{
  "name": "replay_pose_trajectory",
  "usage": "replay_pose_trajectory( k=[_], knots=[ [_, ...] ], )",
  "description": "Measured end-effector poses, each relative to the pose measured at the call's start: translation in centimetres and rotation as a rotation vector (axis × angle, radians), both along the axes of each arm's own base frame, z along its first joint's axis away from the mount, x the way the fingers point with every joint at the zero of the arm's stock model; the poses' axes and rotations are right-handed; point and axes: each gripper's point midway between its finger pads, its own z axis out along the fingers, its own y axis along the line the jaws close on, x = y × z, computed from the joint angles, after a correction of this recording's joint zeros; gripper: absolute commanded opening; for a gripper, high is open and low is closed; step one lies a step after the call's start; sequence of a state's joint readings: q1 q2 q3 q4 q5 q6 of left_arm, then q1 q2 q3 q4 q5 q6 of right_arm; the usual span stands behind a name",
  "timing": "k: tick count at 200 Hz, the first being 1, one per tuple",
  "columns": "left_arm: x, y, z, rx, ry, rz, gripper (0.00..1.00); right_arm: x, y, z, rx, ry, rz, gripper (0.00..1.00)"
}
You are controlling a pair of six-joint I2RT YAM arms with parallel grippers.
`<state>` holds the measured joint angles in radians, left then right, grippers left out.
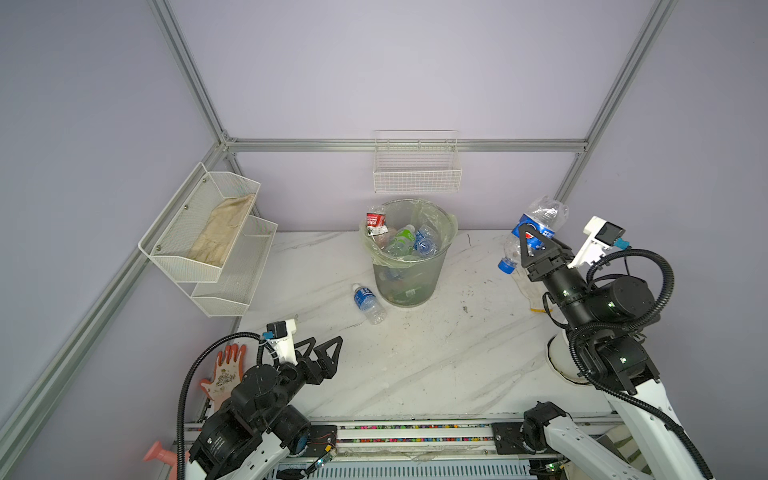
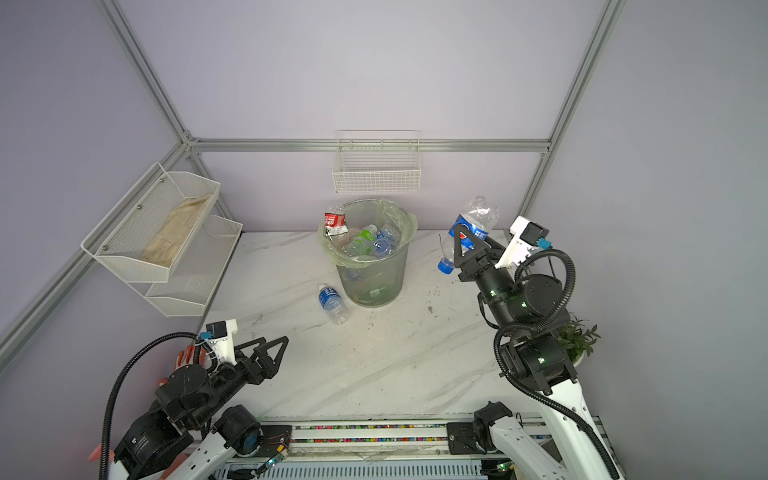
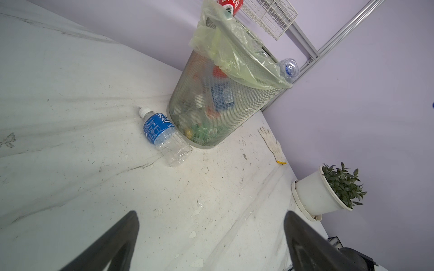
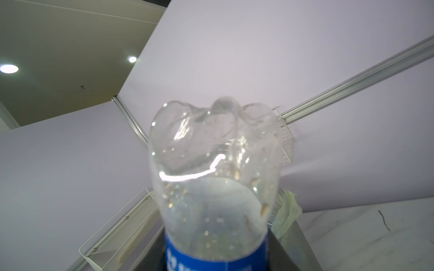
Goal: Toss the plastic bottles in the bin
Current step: 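Lift the Pepsi bottle with the right gripper and carry it over the bin, then open the right gripper over the bin to drop the Pepsi bottle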
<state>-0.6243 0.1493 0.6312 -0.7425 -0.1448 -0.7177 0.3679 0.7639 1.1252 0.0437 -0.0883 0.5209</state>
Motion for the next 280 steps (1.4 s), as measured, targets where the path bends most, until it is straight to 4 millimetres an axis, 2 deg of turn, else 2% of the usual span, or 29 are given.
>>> replay_pose_trajectory(
  k=[35, 63, 92, 116, 131, 139, 144, 145, 149, 155, 163, 179, 190, 210, 230, 245, 268, 280],
  knots=[
    [0.1, 0.0, -0.1, 0.001, 0.005, 0.001, 0.95, -1.6, -0.2, 3.5, 0.006, -0.083, 0.015, 0.00],
    [0.2, -0.1, -0.2, 0.004, 0.013, 0.001, 0.94, -0.1, 0.7, 5.4, -0.013, -0.091, 0.025, 0.00],
    [0.2, -0.1, -0.2, 0.005, 0.014, 0.000, 0.94, 4.1, 2.8, 5.5, -0.050, -0.045, 0.049, 0.00],
    [0.2, -0.2, -0.3, 0.006, 0.016, 0.000, 0.94, 9.4, 5.4, 4.1, -0.087, 0.030, 0.072, 0.00],
    [0.2, -0.2, -0.3, 0.007, 0.019, -0.001, 0.94, 13.1, 7.4, 2.5, -0.116, 0.083, 0.087, 0.00],
    [0.2, -0.2, -0.3, 0.008, 0.020, -0.001, 0.94, 14.9, 8.6, 1.5, -0.132, 0.109, 0.098, 0.11],
    [0.2, -0.2, -0.4, 0.009, 0.021, -0.001, 0.94, 15.8, 9.4, 0.7, -0.144, 0.130, 0.106, 0.25],
    [0.3, -0.2, -0.4, 0.009, 0.021, -0.001, 0.94, 16.0, 9.6, 0.6, -0.146, 0.135, 0.107, 0.25],
    [0.3, -0.2, -0.4, 0.010, 0.022, -0.001, 0.94, 16.9, 10.3, -0.2, -0.161, 0.159, 0.116, 0.43],
    [0.3, -0.3, -0.4, 0.011, 0.023, -0.001, 0.94, 18.2, 11.5, -1.2, -0.187, 0.194, 0.127, 0.60],
    [0.3, -0.3, -0.5, 0.012, 0.026, -0.001, 0.94, 19.8, 12.9, -2.3, -0.219, 0.233, 0.142, 0.96],
    [0.4, -0.4, -0.6, 0.017, 0.033, -0.002, 0.94, 22.9, 15.8, -4.3, -0.298, 0.302, 0.157, 0.98],
    [0.5, -0.4, -0.7, 0.020, 0.037, -0.002, 0.94, 24.0, 16.9, -5.9, -0.354, 0.348, 0.149, 0.97],
    [0.5, -0.4, -0.7, 0.021, 0.039, -0.002, 0.94, 23.5, 17.5, -9.1, -0.430, 0.429, 0.129, 0.97],
    [0.5, -0.4, -0.7, 0.021, 0.039, -0.002, 0.94, 20.5, 16.5, -10.0, -0.453, 0.454, 0.125, 0.98],
    [0.5, -0.4, -0.7, 0.022, 0.039, -0.002, 0.94, 17.9, 14.7, -8.0, -0.431, 0.413, 0.103, 0.98],
    [0.5, -0.5, -0.8, 0.023, 0.043, -0.003, 0.94, 14.3, 12.0, -2.0, -0.350, 0.277, 0.065, 0.97],
    [0.5, -0.5, -0.8, 0.024, 0.044, -0.004, 0.94, 12.8, 11.0, 0.4, -0.312, 0.218, 0.055, 0.97]
  ],
)
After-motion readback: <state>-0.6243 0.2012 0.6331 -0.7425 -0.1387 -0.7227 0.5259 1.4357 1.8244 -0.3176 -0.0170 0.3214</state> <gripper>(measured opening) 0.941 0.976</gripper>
